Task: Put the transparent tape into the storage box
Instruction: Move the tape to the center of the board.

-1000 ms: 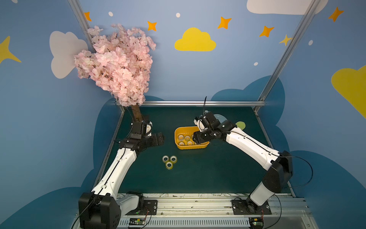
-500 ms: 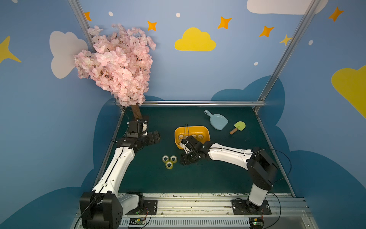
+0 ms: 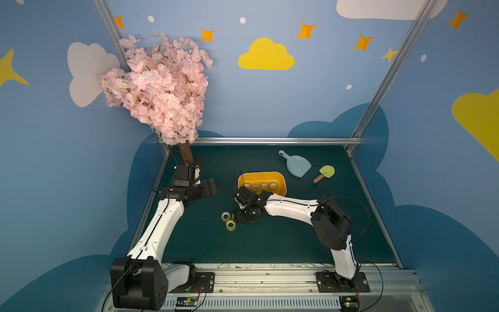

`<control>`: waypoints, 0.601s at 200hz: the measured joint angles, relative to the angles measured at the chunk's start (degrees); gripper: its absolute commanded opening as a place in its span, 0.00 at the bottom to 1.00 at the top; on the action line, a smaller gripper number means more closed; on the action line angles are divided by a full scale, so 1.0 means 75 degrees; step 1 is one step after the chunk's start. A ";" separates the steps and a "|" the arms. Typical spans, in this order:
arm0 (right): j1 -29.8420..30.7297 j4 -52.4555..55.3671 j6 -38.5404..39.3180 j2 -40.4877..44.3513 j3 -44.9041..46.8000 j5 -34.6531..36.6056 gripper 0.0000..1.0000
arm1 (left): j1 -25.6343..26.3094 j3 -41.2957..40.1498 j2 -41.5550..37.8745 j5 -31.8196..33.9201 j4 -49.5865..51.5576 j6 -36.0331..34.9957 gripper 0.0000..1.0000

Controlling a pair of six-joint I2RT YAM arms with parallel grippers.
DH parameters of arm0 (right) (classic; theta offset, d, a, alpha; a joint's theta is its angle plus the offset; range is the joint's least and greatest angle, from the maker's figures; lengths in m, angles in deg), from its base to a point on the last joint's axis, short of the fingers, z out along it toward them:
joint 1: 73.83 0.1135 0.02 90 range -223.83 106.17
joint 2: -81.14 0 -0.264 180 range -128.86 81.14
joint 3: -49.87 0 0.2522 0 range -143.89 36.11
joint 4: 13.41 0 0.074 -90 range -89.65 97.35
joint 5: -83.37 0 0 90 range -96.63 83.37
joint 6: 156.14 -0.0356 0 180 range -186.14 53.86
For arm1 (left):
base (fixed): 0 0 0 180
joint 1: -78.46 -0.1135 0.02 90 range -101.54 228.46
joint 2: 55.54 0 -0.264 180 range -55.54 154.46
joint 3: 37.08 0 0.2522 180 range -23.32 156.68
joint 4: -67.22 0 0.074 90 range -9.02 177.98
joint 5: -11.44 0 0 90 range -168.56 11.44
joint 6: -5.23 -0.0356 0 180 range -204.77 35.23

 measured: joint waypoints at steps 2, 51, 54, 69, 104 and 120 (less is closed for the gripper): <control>0.0009 0.0006 -0.0003 -0.0020 -0.0017 0.0006 0.52 | -0.0009 0.0000 -0.0006 0.0003 0.0000 0.0003 1.00; 0.0210 0.0239 -0.0134 -0.0414 -0.0315 0.0204 0.52 | -0.0096 0.0000 -0.0119 0.0020 0.0000 0.0026 1.00; 0.0219 0.0256 -0.0137 -0.0417 -0.0323 0.0233 0.52 | -0.0096 0.0000 -0.0119 0.0020 0.0000 0.0029 1.00; 0.0259 0.0405 -0.0149 -0.0460 -0.0364 0.0382 0.52 | -0.0099 0.0000 -0.0137 0.0017 0.0000 0.0029 1.00; 0.0286 0.0793 -0.0201 -0.0501 -0.0522 0.0702 0.51 | -0.0105 0.0000 -0.0201 0.0015 0.0000 0.0029 1.00; 0.0245 0.0799 -0.0259 -0.0414 -0.0361 0.0720 0.50 | -0.0105 0.0000 -0.0221 0.0015 0.0000 0.0029 1.00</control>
